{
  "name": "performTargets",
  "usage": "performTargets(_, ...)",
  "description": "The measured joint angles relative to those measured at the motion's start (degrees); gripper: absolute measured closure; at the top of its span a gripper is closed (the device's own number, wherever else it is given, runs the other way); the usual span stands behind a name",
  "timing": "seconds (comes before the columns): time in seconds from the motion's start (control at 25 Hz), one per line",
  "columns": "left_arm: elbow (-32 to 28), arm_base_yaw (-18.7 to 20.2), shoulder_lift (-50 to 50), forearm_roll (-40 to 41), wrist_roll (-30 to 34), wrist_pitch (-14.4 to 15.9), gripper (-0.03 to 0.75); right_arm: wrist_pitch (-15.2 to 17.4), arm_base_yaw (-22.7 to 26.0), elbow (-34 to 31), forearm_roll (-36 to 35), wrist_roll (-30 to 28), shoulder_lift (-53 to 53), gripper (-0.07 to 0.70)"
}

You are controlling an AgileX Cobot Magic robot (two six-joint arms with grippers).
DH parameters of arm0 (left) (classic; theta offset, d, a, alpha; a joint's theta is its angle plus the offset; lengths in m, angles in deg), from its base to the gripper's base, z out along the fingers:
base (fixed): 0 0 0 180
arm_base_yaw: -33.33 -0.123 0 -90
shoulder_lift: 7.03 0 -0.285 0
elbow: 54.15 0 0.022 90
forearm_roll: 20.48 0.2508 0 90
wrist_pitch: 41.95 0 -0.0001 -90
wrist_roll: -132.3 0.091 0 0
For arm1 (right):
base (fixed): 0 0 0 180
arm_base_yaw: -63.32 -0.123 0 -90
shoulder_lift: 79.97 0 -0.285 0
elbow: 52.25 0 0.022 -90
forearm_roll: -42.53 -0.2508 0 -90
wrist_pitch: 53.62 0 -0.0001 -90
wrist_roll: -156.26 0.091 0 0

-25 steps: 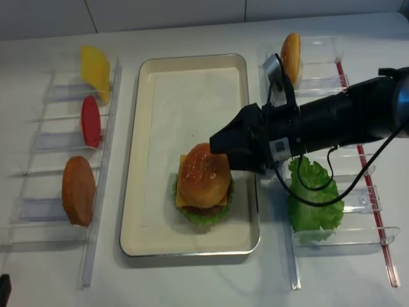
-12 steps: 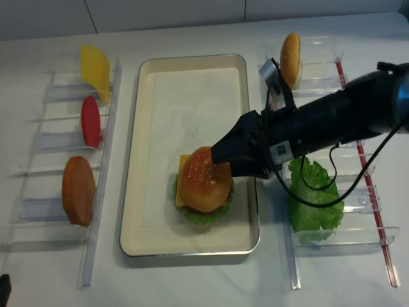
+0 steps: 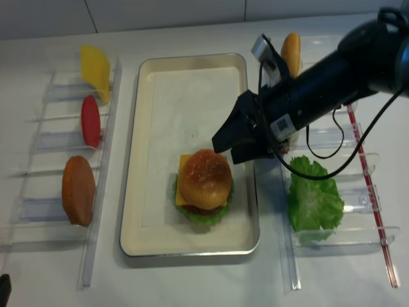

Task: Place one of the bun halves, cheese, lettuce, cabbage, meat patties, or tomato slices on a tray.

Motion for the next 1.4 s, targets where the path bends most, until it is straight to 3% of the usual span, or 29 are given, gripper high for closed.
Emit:
performTargets(0.28,0.0,0.0,0.0,0.0,0.0,0.0,0.301,0.9,0.0,3.9,6.8,5.9,2.6,0.127)
performTargets(0.84,0.0,0.0,0.0,0.0,0.0,0.0,0.301,2.6,0.0,13.1,27.3,20.8,14.3,0.127)
performTargets(1.16,0.0,0.0,0.0,0.0,0.0,0.0,0.301,4.0,0.0,14.5,49.6,31.1,22.5,0.127)
performTargets(1.4,0.0,0.0,0.0,0.0,0.0,0.0,0.301,4.1,0.0,12.3,58.7,33.7,30.7,0.143)
